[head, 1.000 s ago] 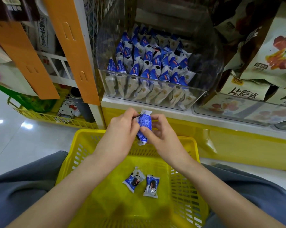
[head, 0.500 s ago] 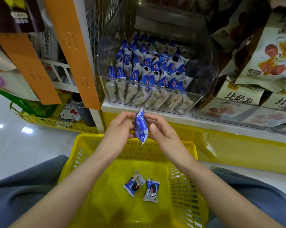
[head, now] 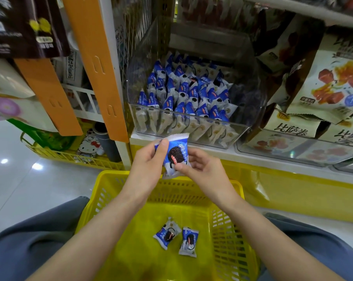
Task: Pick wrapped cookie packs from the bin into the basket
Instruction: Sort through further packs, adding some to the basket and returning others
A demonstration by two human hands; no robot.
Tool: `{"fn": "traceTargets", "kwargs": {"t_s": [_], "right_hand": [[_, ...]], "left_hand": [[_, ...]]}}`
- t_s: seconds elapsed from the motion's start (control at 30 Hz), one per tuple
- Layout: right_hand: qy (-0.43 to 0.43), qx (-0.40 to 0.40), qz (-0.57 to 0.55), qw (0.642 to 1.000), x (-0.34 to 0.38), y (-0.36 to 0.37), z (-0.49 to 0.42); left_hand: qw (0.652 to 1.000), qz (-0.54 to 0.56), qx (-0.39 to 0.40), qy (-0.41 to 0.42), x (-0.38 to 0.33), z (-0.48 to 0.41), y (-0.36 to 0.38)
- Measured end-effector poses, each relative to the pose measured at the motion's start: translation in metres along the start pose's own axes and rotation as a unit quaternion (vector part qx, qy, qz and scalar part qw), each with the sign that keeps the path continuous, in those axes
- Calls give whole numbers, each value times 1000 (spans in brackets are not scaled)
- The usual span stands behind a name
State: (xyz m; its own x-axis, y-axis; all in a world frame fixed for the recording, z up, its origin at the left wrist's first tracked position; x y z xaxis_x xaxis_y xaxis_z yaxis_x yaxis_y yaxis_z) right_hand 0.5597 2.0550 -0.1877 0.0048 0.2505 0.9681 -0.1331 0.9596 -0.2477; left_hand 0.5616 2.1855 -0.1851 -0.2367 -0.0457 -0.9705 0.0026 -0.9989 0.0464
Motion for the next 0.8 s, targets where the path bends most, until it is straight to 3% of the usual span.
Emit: {"fn": "traceTargets", "kwargs": {"t_s": [0.17,0.4,0.5,0.67,0.8], "right_hand": [[-43,-4,3,999,20,-1,1],[-71,-49,-62,994,64,-17,-22],[-73,-138,-35,987,81,-38,-59],[-37,-210,78,974,90,-44,-162],[-49,-197,162,966,87,-26,-227]], "left_hand": [[993,-58,-29,101,-33,-6,-17],[946,-199,-52,251,-81,-18,-31],[887,-320,-89,321,-94,-26,-33],[777,-537,-19,329,-81,-42,-22],[750,-564,-8,345,-80,-45,-23]]}}
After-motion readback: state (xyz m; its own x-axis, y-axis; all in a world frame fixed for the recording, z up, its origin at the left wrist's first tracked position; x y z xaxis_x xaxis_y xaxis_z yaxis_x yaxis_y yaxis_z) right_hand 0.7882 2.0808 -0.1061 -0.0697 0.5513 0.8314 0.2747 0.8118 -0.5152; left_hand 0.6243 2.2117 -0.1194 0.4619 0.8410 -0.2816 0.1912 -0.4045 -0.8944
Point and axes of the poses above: each hand's wrist, its own z-axis away from the middle knuckle, its own y-axis out of the palm, x = y × z, the point moved 4 cm from there along -z, towards the middle knuckle, and after that the axes turned 2 degrees about -y, right-handed, at the moved point
